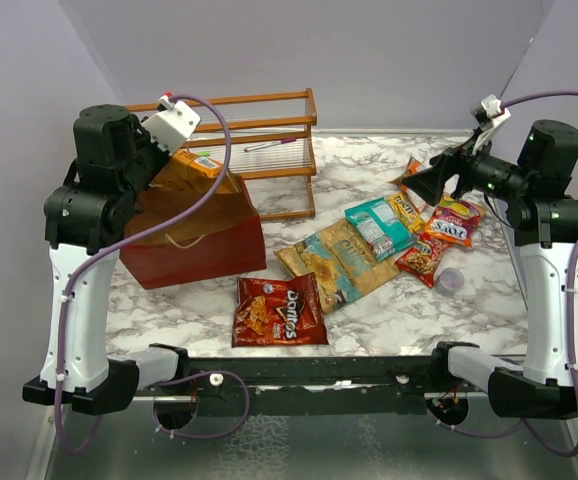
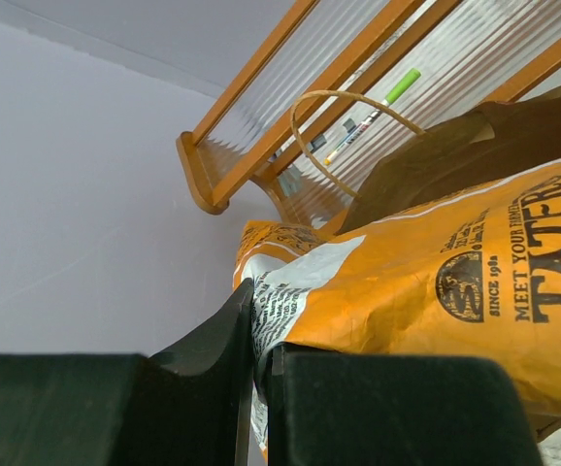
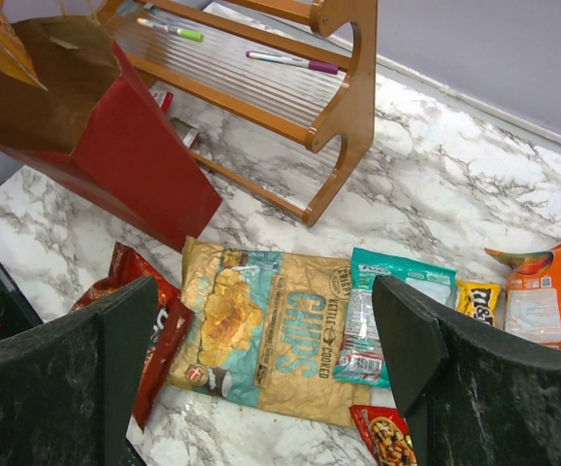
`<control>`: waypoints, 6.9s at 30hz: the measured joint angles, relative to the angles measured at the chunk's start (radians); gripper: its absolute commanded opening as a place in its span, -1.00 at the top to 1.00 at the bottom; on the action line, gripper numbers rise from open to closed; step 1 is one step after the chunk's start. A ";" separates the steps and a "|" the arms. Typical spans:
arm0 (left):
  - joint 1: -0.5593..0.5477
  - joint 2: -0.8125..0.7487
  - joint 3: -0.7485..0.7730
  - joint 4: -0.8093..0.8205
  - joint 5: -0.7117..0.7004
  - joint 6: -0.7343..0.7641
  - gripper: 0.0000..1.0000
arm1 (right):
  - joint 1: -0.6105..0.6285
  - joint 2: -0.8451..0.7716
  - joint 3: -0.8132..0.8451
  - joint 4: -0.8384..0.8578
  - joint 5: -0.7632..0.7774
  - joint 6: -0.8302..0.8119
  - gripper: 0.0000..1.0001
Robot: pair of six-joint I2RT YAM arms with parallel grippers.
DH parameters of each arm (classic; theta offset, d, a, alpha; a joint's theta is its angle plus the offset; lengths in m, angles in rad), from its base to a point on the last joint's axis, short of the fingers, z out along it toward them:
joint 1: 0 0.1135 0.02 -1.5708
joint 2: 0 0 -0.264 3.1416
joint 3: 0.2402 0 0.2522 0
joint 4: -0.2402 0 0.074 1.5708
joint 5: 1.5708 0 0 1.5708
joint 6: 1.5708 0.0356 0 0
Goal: Place the snacks into the paper bag
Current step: Place the snack in the paper bag, then pick up the snack from the center of the board.
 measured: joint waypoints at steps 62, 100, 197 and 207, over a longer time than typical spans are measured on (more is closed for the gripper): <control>0.256 -0.102 -0.024 -0.175 0.351 -0.286 1.00 | 0.000 -0.025 -0.048 -0.001 -0.045 -0.014 -0.87; 0.280 0.067 -0.129 -0.160 0.355 -0.328 1.00 | 0.000 -0.016 -0.065 0.000 -0.074 -0.009 -0.87; 0.003 -0.091 -0.401 0.192 0.124 -0.111 -0.75 | 0.295 0.238 -0.768 0.193 0.507 -0.445 -0.52; 0.003 -0.104 -0.409 0.192 0.135 -0.106 -0.75 | 0.295 0.319 -0.746 0.259 0.623 -0.381 -0.50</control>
